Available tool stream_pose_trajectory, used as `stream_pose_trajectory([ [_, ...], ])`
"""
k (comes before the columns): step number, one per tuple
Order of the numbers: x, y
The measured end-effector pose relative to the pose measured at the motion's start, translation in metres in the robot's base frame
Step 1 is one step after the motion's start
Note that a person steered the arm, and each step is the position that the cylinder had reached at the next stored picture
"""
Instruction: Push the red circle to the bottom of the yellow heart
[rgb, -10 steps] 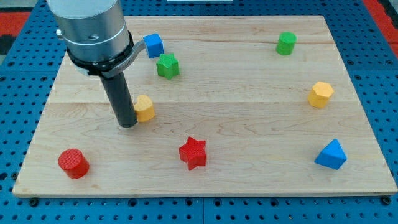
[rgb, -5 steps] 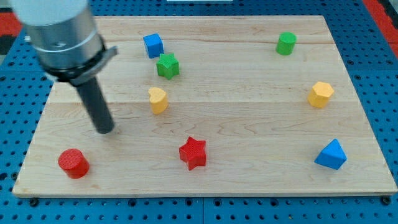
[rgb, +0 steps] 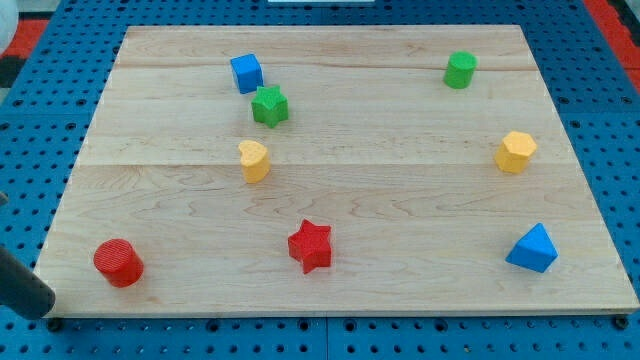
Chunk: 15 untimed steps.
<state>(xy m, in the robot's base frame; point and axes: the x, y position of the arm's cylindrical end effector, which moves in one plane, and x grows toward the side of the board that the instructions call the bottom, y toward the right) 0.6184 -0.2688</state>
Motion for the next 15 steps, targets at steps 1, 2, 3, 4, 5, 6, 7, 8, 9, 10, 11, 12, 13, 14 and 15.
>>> stream_pose_trajectory([
  [1,-0.002,0.025],
  [2,-0.017,0.053],
  [3,-0.029,0.064],
  [4,-0.063,0.069],
  [5,-0.093,0.075],
  [6,-0.114,0.085],
  [7,-0.114,0.086],
  [8,-0.113,0.082],
  [9,-0.120,0.084],
  [10,-0.123,0.103],
  [11,-0.123,0.103],
  [12,-0.123,0.112],
  [13,-0.123,0.117],
  [14,-0.123,0.118],
  [15,-0.123,0.118],
])
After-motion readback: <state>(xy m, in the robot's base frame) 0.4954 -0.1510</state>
